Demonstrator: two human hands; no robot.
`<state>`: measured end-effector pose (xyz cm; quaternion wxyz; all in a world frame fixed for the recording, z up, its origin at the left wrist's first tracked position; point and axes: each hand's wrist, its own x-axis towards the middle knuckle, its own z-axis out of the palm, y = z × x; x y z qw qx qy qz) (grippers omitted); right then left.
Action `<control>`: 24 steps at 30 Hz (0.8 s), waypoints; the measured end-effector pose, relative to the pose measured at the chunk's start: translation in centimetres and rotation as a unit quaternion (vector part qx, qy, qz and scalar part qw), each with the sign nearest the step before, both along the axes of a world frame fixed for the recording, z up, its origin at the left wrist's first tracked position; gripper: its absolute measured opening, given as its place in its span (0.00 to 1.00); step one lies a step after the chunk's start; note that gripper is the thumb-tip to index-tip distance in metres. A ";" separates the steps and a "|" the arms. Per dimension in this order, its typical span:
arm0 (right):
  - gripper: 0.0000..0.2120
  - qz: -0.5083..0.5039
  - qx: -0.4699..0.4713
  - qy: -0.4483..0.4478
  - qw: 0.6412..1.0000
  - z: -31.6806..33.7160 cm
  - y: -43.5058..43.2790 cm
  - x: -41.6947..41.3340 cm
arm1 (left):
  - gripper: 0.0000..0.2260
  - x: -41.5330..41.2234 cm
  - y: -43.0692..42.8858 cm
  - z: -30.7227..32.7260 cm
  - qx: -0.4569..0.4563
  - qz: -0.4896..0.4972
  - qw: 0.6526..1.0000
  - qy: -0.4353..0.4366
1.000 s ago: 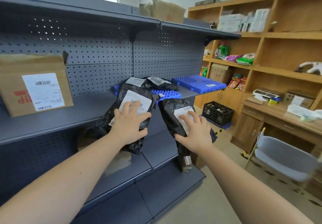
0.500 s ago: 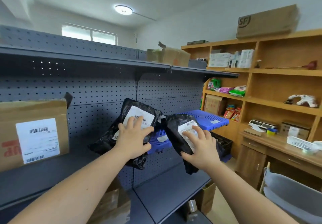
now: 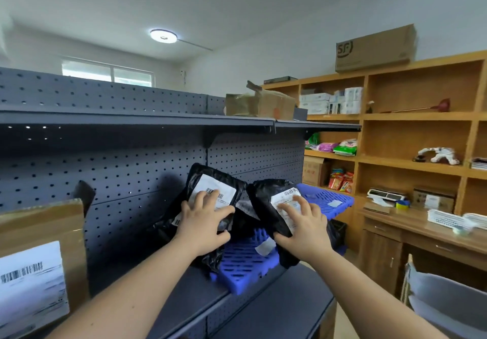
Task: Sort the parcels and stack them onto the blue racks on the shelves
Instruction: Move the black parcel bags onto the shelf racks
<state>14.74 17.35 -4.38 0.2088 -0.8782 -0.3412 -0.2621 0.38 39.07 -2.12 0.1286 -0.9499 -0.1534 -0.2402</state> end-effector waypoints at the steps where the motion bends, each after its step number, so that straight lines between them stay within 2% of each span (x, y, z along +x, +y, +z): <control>1: 0.33 -0.005 -0.001 0.000 1.000 0.1 0.7 0.2 | 0.25 0.5 0.5 0.0 -0.002 -0.005 1.000 -0.002; 12: 0.33 -0.056 -0.023 0.030 0.998 1.1 5.9 4.6 | 0.31 5.6 4.5 -0.6 -0.001 -0.043 0.999 -0.014; 24: 0.31 -0.015 -0.061 0.027 0.998 2.3 11.2 12.2 | 0.33 10.6 5.9 -1.2 -0.027 0.027 0.999 -0.011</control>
